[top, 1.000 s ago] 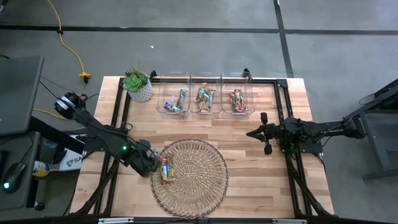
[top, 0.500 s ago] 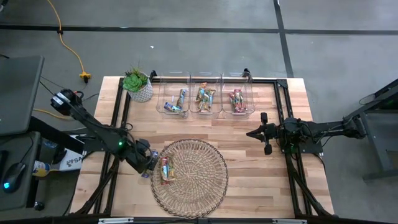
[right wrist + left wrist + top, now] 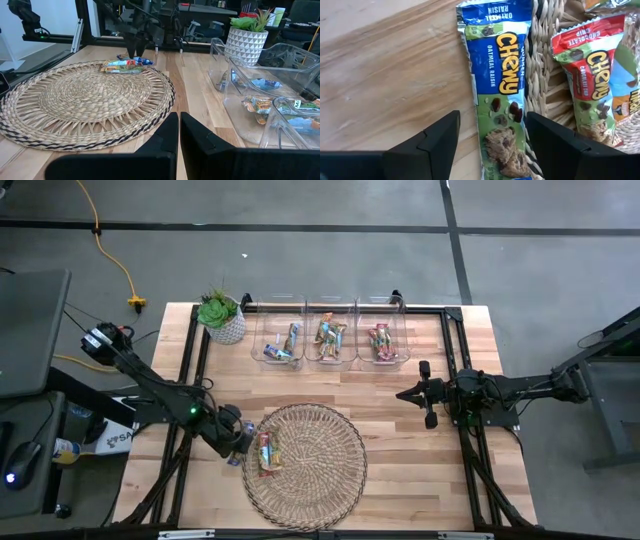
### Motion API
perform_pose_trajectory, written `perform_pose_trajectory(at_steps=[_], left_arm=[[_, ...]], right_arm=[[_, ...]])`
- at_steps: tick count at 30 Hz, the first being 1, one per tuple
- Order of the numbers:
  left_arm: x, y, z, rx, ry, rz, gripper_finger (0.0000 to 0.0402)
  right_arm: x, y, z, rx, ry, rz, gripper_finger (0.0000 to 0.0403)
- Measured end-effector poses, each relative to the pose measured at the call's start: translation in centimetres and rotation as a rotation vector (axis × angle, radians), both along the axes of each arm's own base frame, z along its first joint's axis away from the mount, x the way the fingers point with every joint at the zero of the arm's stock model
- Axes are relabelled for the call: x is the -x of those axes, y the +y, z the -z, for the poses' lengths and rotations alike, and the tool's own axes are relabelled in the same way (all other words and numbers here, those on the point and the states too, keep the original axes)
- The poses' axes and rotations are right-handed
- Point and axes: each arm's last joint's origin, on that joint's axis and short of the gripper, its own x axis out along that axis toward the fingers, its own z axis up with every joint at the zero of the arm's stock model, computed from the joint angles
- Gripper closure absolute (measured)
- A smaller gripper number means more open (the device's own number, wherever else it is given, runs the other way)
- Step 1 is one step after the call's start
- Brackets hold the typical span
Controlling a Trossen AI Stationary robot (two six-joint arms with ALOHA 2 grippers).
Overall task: Pick and place Granola Bars by type
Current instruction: Put the blue granola bar into the left transparent bin
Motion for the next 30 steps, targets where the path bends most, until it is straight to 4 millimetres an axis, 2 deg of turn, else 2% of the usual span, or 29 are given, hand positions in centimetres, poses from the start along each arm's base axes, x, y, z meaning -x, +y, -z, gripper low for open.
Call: perform_pose_trajectory(at_steps=[14, 23, 30], left_arm=[[0.11, 0.13, 0.6, 0.01, -0.025, -0.01, 0.0175], [-0.16, -0.04, 0.55, 0.035, -0.055, -0.04, 0.023], [-0.21, -0.07, 0.52, 0.044, -0.059, -0.057, 0.0247]], right_arm=[[0.0, 0.0, 0.0, 0.0, 0.0, 0.0, 0.0402], [0.0, 0.0, 0.0, 0.0, 0.0, 0.0, 0.0402], [0.0, 0.0, 0.0, 0.0, 0.0, 0.0, 0.0402]])
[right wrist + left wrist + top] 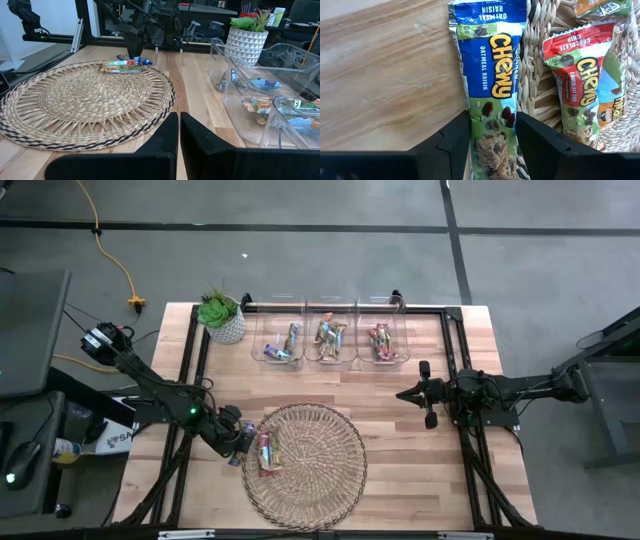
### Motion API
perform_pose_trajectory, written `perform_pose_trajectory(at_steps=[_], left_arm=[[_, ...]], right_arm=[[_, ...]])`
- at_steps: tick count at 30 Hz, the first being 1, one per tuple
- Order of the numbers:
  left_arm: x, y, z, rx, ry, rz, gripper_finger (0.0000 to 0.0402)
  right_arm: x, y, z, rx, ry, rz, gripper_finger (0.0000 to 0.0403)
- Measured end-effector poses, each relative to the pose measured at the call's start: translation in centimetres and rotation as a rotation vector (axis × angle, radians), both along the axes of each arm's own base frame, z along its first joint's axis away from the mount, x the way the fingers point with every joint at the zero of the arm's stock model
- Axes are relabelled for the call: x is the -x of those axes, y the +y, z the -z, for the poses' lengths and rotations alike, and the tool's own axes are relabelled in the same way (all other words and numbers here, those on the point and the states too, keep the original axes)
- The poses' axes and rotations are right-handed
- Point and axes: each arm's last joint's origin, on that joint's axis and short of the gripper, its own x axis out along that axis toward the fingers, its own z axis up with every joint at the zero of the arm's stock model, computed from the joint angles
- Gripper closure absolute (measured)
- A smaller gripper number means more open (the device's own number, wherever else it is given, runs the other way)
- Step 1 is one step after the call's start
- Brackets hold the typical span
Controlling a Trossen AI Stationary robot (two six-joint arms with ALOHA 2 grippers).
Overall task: Pick and place Granola Bars by type
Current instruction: Put the blue granola bar into the left transparent bin
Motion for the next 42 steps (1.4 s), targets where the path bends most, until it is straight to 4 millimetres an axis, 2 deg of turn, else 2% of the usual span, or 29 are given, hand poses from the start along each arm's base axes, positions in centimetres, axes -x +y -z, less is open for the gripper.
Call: perform_pose_trajectory(at_steps=[6, 18, 25, 33, 42], left_arm=[[0.0, 0.0, 0.0, -0.001, -0.002, -0.002, 0.027], [0.0, 0.0, 0.0, -0.004, -0.007, -0.015, 0.0344], [0.1, 0.0, -0.2, 0.008, -0.011, 0.004, 0.0359], [0.7, 0.6, -1.8, 0.017, -0.084, 0.025, 0.036], [0.9, 1.2, -4.9, -0.003, -0.379, 0.087, 0.0361]], right_arm=[[0.0, 0.0, 0.0, 0.0, 0.0, 0.0, 0.0402], [0.0, 0.0, 0.0, 0.0, 0.0, 0.0, 0.0402], [0.0, 0.0, 0.0, 0.0, 0.0, 0.0, 0.0402], [0.0, 0.0, 0.0, 0.0, 0.0, 0.0, 0.0402], [0.0, 0.0, 0.0, 0.0, 0.0, -0.001, 0.0402]])
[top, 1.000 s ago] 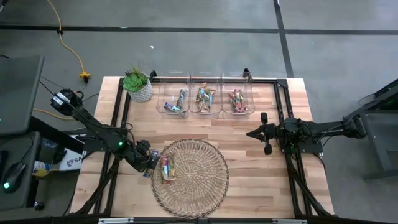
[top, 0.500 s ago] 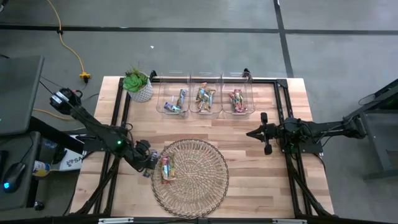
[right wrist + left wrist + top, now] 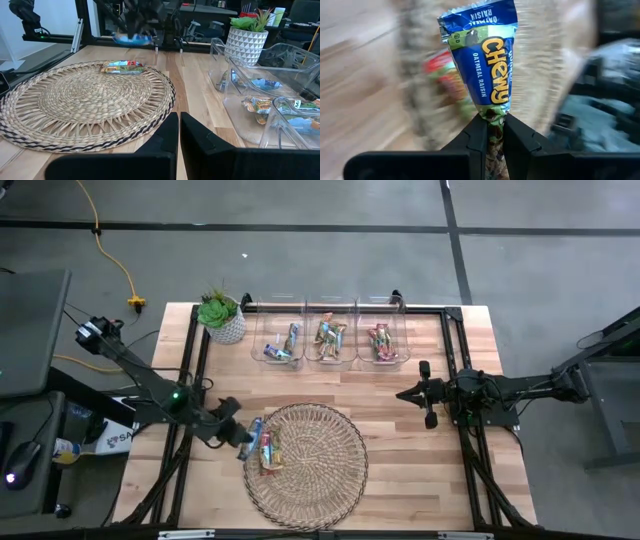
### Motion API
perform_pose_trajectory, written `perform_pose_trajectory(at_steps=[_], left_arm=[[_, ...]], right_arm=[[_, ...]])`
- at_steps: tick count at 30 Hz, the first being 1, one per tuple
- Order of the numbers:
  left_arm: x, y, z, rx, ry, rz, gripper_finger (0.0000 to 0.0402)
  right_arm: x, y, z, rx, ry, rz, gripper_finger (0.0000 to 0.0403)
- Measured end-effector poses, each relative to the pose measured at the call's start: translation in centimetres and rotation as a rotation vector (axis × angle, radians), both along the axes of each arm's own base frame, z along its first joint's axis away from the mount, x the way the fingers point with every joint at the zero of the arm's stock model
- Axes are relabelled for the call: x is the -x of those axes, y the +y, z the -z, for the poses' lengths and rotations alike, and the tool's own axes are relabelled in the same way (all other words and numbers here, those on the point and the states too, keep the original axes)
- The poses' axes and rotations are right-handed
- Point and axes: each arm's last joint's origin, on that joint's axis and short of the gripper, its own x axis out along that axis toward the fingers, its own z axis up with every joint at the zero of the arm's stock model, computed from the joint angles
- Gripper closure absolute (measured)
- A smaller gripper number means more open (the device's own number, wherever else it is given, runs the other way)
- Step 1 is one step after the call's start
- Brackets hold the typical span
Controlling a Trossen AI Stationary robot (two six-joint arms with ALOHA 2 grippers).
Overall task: Pick and place Granola Bars by type
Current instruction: Put the blue granola bar into the left transparent bin
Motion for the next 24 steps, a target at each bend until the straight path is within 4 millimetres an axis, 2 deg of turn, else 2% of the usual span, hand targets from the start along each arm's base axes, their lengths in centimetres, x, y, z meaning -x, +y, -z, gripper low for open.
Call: perform_pose_trajectory(at_steps=[6, 12, 16, 24], left_arm=[[-0.8, -0.4, -2.5, -0.067, -0.299, 0.088, 0.0361], [-1.9, -1.0, -6.2, -0.258, -0.503, 0.17, 0.0361], [-2.4, -1.3, -9.7, -0.38, -0.61, 0.174, 0.0361], [-3.0, -1.5, -18.1, -0.661, -0.818, 0.181, 0.0361]], right_arm=[[0.0, 0.0, 0.0, 0.0, 0.0, 0.0, 0.0402], [0.0, 0.0, 0.0, 0.0, 0.0, 0.0, 0.0402], [0.0, 0.0, 0.0, 0.0, 0.0, 0.001, 0.0402], [0.0, 0.0, 0.0, 0.0, -0.001, 0.0, 0.0402]])
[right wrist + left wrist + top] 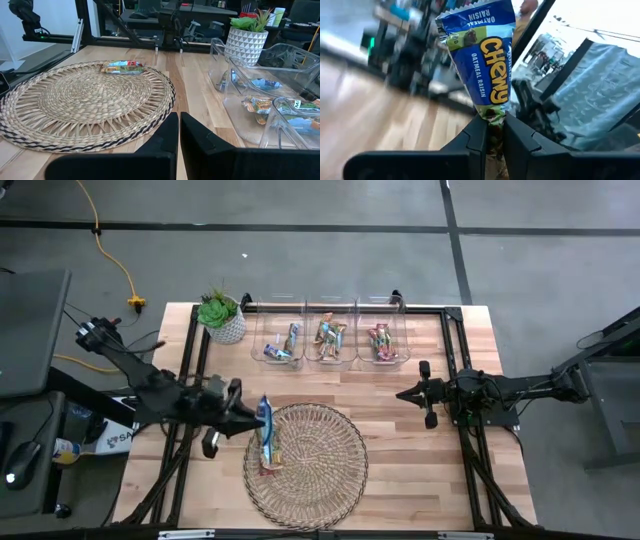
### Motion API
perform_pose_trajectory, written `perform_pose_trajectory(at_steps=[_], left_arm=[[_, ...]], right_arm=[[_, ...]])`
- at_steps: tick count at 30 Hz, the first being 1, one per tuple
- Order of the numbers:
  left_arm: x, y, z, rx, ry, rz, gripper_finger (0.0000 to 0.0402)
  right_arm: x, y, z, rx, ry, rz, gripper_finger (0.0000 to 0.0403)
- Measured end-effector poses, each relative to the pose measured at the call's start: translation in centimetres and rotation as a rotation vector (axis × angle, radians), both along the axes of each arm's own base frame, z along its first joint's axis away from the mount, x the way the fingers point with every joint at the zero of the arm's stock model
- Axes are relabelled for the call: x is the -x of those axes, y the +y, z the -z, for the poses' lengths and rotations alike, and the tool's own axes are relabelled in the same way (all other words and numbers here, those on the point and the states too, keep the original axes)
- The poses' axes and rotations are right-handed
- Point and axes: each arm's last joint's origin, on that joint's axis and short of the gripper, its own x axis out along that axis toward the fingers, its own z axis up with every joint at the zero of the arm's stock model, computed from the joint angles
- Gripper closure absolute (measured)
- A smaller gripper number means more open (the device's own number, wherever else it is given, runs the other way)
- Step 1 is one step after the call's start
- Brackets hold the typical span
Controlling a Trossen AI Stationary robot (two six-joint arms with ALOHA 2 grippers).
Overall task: Pick and place Granola Bars by type
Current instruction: Put the blue granola bar into the left transparent bin
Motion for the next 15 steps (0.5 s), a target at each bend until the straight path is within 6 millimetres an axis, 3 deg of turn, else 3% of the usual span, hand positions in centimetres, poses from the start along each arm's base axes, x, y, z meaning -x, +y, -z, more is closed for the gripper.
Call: perform_pose_trajectory(at_steps=[6, 15], left_arm=[[-0.7, -0.4, -5.3, -0.23, -0.121, -0.067, 0.0361], [-1.7, -0.6, -10.5, -0.452, -0.163, -0.258, 0.0361]], right_arm=[[0.0, 0.0, 0.0, 0.0, 0.0, 0.0, 0.0402], [0.0, 0.0, 0.0, 0.0, 0.0, 0.0, 0.0402]])
